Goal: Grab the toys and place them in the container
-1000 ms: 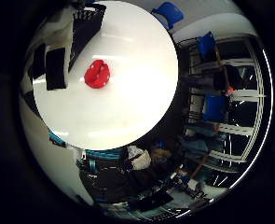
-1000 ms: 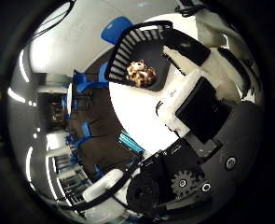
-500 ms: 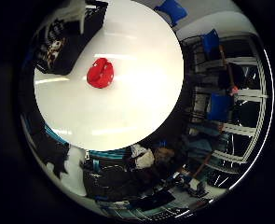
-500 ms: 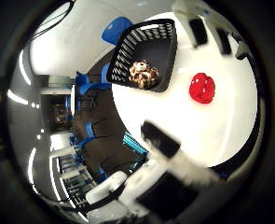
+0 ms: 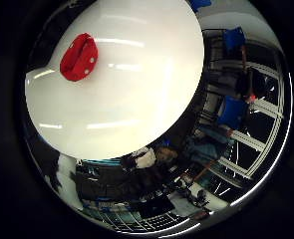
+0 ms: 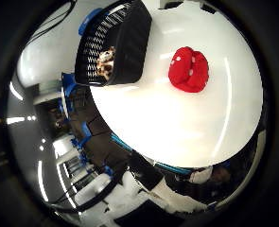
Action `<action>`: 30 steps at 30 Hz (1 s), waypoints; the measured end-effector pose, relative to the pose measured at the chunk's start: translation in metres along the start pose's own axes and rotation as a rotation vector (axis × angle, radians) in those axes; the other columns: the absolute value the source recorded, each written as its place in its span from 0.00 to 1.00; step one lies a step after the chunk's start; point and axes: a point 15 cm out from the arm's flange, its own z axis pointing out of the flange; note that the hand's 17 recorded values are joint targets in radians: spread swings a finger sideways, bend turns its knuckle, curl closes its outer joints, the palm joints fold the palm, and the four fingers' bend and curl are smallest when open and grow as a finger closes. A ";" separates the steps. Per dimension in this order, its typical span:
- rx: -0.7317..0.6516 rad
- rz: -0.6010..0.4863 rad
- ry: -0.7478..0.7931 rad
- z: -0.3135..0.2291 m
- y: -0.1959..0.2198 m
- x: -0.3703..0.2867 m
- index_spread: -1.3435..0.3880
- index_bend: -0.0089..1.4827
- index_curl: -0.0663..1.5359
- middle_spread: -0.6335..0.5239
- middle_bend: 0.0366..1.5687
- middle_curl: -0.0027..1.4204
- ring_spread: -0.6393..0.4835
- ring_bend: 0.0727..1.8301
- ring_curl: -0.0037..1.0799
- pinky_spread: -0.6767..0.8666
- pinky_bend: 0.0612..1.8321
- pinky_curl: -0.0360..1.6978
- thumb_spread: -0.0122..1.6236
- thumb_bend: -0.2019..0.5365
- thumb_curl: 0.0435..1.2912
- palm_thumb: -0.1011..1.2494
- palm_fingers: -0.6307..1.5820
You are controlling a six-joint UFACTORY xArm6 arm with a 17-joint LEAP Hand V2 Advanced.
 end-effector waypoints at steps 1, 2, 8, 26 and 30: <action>-0.001 0.005 0.000 0.005 -0.004 0.001 0.57 0.11 0.21 0.69 0.09 0.22 0.80 0.09 0.25 0.73 0.23 0.24 0.65 0.25 0.20 0.42 0.27; 0.000 0.009 0.000 0.010 -0.008 0.003 0.57 0.11 0.21 0.69 0.09 0.22 0.80 0.09 0.25 0.73 0.23 0.23 0.65 0.25 0.20 0.42 0.27; 0.031 0.023 0.015 0.024 -0.029 0.009 0.58 0.11 0.20 0.69 0.10 0.21 0.80 0.09 0.25 0.73 0.23 0.22 0.65 0.25 0.20 0.46 0.28; -0.012 -0.008 0.000 0.088 -0.043 -0.017 0.59 0.11 0.21 0.68 0.10 0.21 0.80 0.09 0.25 0.73 0.24 0.21 0.66 0.24 0.21 0.48 0.28; -0.016 -0.002 0.000 0.090 -0.043 -0.018 0.59 0.11 0.21 0.67 0.10 0.22 0.80 0.09 0.25 0.73 0.23 0.21 0.66 0.24 0.21 0.48 0.29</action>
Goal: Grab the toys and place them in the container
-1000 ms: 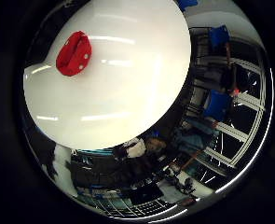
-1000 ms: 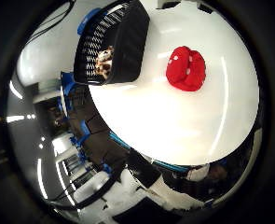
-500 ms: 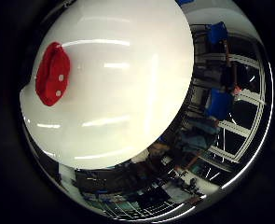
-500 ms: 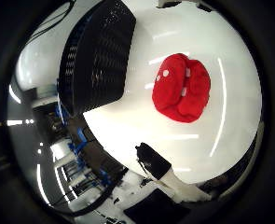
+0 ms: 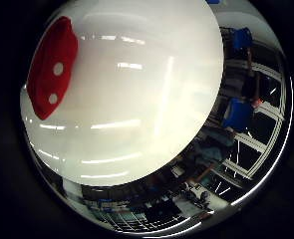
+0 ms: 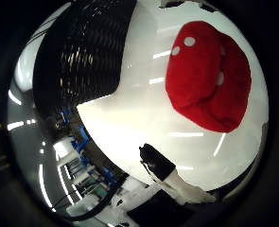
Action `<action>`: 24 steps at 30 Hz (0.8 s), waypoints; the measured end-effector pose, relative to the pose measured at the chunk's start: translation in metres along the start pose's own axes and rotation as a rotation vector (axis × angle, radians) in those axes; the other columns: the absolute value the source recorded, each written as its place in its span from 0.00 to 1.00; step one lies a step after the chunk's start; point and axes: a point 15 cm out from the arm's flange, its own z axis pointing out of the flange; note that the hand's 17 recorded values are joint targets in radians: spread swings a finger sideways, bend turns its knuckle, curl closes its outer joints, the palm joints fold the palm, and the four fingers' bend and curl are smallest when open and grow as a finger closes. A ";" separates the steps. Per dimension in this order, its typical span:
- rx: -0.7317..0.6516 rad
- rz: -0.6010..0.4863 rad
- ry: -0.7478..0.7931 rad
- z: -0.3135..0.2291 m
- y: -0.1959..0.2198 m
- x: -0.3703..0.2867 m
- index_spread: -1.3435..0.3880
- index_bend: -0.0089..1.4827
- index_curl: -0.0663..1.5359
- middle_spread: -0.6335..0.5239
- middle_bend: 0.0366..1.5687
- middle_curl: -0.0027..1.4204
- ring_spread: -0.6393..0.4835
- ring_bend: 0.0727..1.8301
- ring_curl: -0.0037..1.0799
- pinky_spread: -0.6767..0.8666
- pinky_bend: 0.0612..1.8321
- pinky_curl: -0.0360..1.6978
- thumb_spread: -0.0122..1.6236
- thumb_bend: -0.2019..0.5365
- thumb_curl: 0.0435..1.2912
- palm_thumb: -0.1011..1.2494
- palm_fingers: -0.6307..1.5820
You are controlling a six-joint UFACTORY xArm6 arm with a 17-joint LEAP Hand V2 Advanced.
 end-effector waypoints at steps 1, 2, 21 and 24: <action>-0.002 0.000 -0.001 0.001 0.000 -0.001 0.59 0.11 0.21 0.67 0.10 0.22 0.80 0.09 0.25 0.73 0.23 0.21 0.66 0.24 0.21 0.48 0.29; -0.007 0.000 -0.003 0.003 0.002 -0.002 0.60 0.11 0.21 0.67 0.10 0.22 0.80 0.09 0.25 0.73 0.23 0.20 0.66 0.24 0.21 0.48 0.29; -0.031 0.012 0.012 0.026 0.010 -0.001 0.62 0.11 0.20 0.62 0.12 0.24 0.77 0.11 0.26 0.73 0.21 0.20 0.65 0.24 0.21 0.52 0.33; -0.020 0.018 0.015 0.026 0.008 0.002 0.63 0.11 0.20 0.60 0.13 0.24 0.76 0.12 0.26 0.74 0.21 0.19 0.65 0.24 0.21 0.52 0.35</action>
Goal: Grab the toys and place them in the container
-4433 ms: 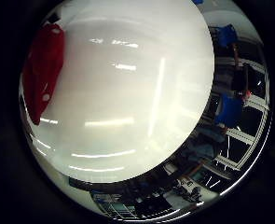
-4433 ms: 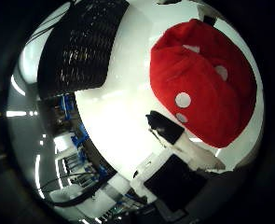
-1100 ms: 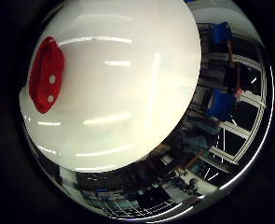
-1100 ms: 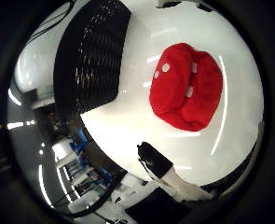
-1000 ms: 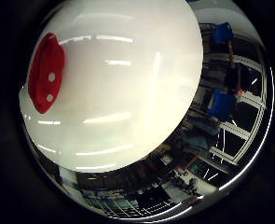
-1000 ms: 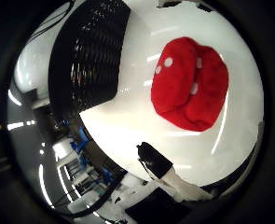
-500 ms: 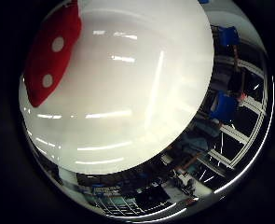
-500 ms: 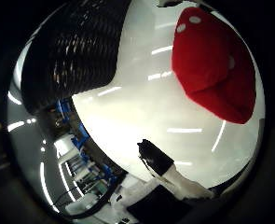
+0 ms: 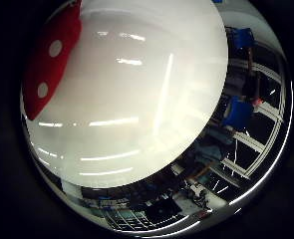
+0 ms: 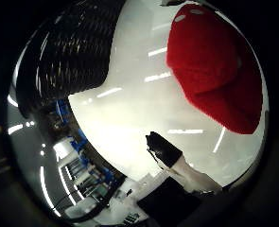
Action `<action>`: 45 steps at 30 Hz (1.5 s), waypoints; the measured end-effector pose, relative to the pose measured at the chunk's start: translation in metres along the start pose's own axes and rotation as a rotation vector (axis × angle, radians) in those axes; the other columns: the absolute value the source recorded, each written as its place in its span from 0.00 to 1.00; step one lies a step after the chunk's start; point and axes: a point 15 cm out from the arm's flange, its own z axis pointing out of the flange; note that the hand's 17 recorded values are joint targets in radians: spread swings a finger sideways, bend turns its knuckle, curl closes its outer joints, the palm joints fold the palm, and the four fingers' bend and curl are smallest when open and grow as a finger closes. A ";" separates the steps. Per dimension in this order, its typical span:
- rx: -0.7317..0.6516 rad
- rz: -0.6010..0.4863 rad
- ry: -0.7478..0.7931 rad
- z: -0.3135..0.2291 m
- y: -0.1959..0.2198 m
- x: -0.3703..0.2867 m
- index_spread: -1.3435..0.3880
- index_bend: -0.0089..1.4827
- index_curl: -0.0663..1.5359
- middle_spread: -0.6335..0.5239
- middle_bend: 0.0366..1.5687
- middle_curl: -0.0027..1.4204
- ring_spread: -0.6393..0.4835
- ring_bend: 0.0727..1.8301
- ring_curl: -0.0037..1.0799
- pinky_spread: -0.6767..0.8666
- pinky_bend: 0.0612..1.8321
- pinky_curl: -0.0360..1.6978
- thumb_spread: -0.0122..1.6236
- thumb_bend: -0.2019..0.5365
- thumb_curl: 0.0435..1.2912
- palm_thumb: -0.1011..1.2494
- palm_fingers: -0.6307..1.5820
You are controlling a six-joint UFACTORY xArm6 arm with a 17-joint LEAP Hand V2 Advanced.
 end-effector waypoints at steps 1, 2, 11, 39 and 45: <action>0.005 0.001 0.002 0.000 -0.001 0.001 0.63 0.10 0.20 0.59 0.14 0.25 0.75 0.13 0.26 0.73 0.21 0.19 0.65 0.24 0.21 0.52 0.36; 0.003 0.004 0.001 0.000 -0.001 0.001 0.63 0.10 0.20 0.58 0.14 0.25 0.74 0.14 0.27 0.73 0.21 0.19 0.65 0.24 0.21 0.52 0.37; 0.001 0.005 0.001 0.002 -0.001 0.000 0.63 0.11 0.18 0.34 0.30 0.34 0.37 0.41 0.39 0.39 0.33 0.21 0.65 0.25 0.23 0.59 0.56; 0.110 0.083 0.033 -0.119 0.066 0.006 0.55 0.69 0.71 0.19 0.74 0.88 0.30 0.78 0.87 0.31 0.80 0.61 0.57 0.25 0.45 0.88 0.63; 0.147 0.031 0.035 -0.181 0.100 -0.034 0.55 0.69 0.73 0.21 0.75 0.88 0.31 0.78 0.87 0.33 0.79 0.64 0.56 0.25 0.48 0.88 0.63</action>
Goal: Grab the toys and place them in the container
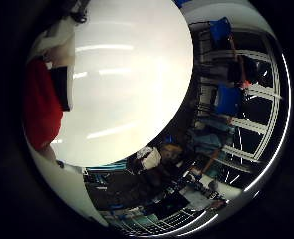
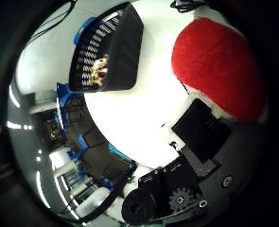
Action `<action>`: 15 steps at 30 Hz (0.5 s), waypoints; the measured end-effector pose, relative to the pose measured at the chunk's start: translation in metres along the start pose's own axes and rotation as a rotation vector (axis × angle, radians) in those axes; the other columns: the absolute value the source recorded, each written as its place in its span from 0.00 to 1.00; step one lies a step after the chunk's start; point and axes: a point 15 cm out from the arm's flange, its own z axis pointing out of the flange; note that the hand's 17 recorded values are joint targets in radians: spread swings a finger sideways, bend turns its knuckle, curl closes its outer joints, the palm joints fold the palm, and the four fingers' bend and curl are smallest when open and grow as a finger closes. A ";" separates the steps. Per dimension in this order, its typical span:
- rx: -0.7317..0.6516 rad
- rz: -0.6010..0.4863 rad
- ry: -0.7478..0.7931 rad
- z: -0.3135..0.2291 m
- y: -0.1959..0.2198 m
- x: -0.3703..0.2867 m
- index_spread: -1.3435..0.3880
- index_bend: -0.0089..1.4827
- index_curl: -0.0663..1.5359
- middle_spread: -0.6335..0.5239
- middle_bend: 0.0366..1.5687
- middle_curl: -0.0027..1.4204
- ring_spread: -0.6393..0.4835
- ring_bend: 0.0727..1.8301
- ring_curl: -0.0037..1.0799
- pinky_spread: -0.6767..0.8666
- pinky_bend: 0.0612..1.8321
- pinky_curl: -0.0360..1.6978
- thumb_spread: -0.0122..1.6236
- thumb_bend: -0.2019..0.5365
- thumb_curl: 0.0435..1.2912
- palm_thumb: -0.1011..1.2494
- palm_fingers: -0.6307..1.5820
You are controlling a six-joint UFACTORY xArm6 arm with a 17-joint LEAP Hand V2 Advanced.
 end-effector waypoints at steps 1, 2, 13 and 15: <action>-0.004 -0.011 -0.003 -0.010 0.004 -0.006 0.56 0.69 0.73 0.21 0.75 0.88 0.31 0.78 0.87 0.33 0.79 0.65 0.56 0.25 0.49 0.88 0.63; -0.011 -0.020 -0.006 -0.018 0.007 -0.011 0.56 0.69 0.73 0.22 0.75 0.88 0.31 0.78 0.87 0.33 0.79 0.65 0.56 0.25 0.49 0.88 0.63; 0.051 -0.096 0.006 -0.107 -0.004 -0.058 0.57 0.68 0.74 0.24 0.75 0.87 0.31 0.78 0.87 0.33 0.77 0.67 0.55 0.25 0.51 0.88 0.64; 0.050 -0.103 -0.001 -0.113 -0.012 -0.066 0.57 0.68 0.74 0.24 0.75 0.86 0.31 0.78 0.87 0.33 0.76 0.67 0.55 0.25 0.52 0.87 0.64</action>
